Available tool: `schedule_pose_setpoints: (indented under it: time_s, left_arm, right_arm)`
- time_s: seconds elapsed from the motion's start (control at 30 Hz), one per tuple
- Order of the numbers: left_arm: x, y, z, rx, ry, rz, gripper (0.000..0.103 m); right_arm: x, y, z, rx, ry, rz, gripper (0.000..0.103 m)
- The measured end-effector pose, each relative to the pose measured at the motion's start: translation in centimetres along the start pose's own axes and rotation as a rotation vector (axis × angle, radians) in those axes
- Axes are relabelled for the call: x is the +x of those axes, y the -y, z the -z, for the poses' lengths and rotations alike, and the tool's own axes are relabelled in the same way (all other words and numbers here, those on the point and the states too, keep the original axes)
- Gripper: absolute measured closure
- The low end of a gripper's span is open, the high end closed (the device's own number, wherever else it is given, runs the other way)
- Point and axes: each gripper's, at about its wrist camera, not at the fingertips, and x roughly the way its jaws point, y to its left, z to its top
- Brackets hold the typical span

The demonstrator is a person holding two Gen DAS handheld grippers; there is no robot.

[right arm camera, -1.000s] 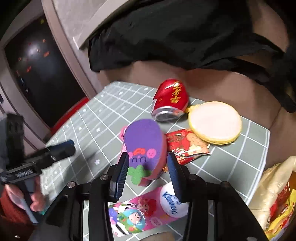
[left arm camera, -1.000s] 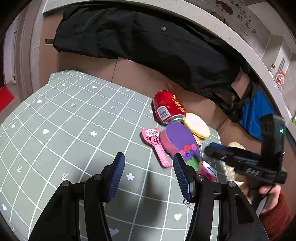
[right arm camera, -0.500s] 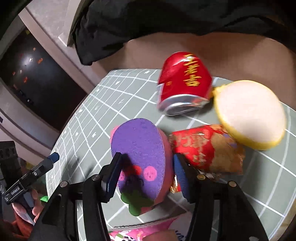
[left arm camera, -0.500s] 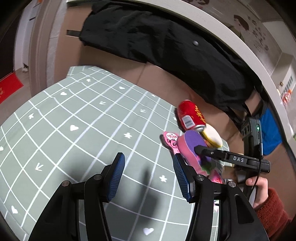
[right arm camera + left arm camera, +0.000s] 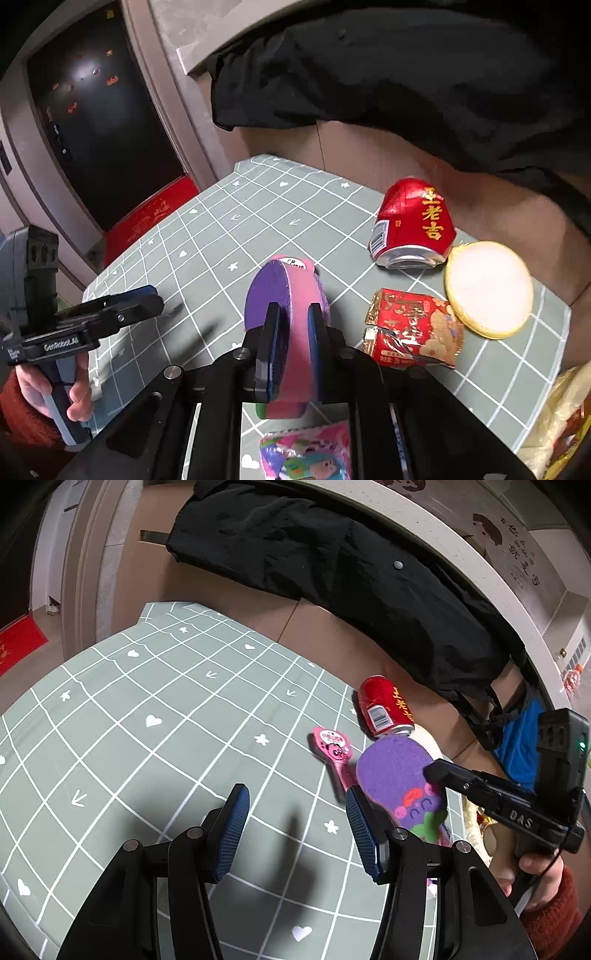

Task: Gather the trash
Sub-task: 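Grasp the pink candy stick packet with the left tool while the right holds the sponge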

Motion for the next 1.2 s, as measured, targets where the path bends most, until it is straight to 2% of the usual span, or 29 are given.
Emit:
schedule_pose_setpoints:
  time_s: [0.27,0.4,0.5,0.6,0.67,0.7,0.93,1.03,1.13,1.2]
  left_arm:
    - [-1.6,-0.7,0.0,-0.01,0.029,-0.015,0.048]
    - [-2.9,-2.0,0.2,-0.036,0.048,-0.033,0.048]
    - [-3.6,-2.7,0.3,-0.061,0.059,-0.031,0.048]
    - [-4.0,-3.0,0.4,-0.063,0.064,-0.029,0.048]
    - [-3.9,-3.0,0.4,-0.059,0.063,-0.029,0.048]
    - [-3.9,-3.0,0.4,-0.058,0.062,-0.029,0.048]
    - [-3.4,-2.9,0.2,-0.061,0.056,-0.029,0.048]
    - [-3.0,-2.7,0.1,-0.052,0.051,-0.037,0.048]
    - [-2.4,-2.2,-0.1,-0.04,0.041,-0.042,0.048]
    - [-1.9,-1.6,-0.3,-0.023,0.037,-0.045,0.048]
  right_arm:
    - [0.4,-6.1,3.0,-0.193,-0.031,0.044,0.091]
    - [0.2,-8.3,4.2,-0.251,-0.033,0.033,0.09]
    - [0.2,-9.2,4.6,-0.292,-0.033,0.069,0.088]
    - [0.1,-9.3,4.6,-0.308,-0.026,0.075,0.078]
    - [-0.5,-9.2,4.5,-0.312,0.001,0.059,0.065]
    - [-0.8,-9.0,4.5,-0.313,0.013,0.056,0.064]
    - [-0.5,-7.0,4.4,-0.271,-0.03,0.007,0.064]
    - [0.6,-6.9,4.4,-0.285,-0.026,0.033,0.064]
    - [2.1,-6.4,4.0,-0.265,-0.063,0.0,0.064]
    - [2.8,-6.0,4.0,-0.252,-0.089,-0.027,0.073]
